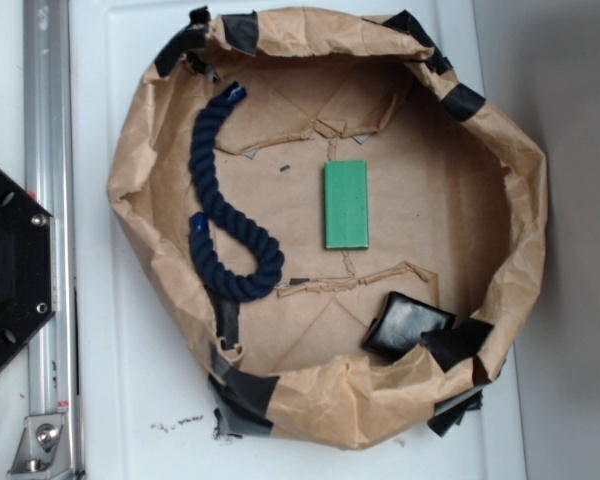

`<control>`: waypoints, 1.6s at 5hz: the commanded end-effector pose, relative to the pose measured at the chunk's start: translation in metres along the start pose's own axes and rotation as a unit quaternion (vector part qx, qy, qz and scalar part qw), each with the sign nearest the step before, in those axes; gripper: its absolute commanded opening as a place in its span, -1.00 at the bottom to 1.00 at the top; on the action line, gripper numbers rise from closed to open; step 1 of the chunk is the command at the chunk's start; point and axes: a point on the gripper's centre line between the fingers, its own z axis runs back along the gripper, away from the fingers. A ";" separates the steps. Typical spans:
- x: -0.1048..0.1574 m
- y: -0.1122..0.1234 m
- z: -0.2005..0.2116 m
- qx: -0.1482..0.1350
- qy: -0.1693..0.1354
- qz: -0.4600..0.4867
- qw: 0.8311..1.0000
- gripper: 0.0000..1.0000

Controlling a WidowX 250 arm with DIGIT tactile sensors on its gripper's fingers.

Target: Grab the black box.

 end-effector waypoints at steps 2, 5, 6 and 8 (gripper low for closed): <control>0.045 -0.009 -0.004 -0.015 -0.031 -0.008 0.999 1.00; 0.127 -0.009 -0.070 -0.013 -0.101 -0.094 0.990 1.00; 0.131 0.009 -0.091 -0.008 -0.116 -0.120 0.986 1.00; 0.131 0.009 -0.091 -0.008 -0.116 -0.120 0.986 1.00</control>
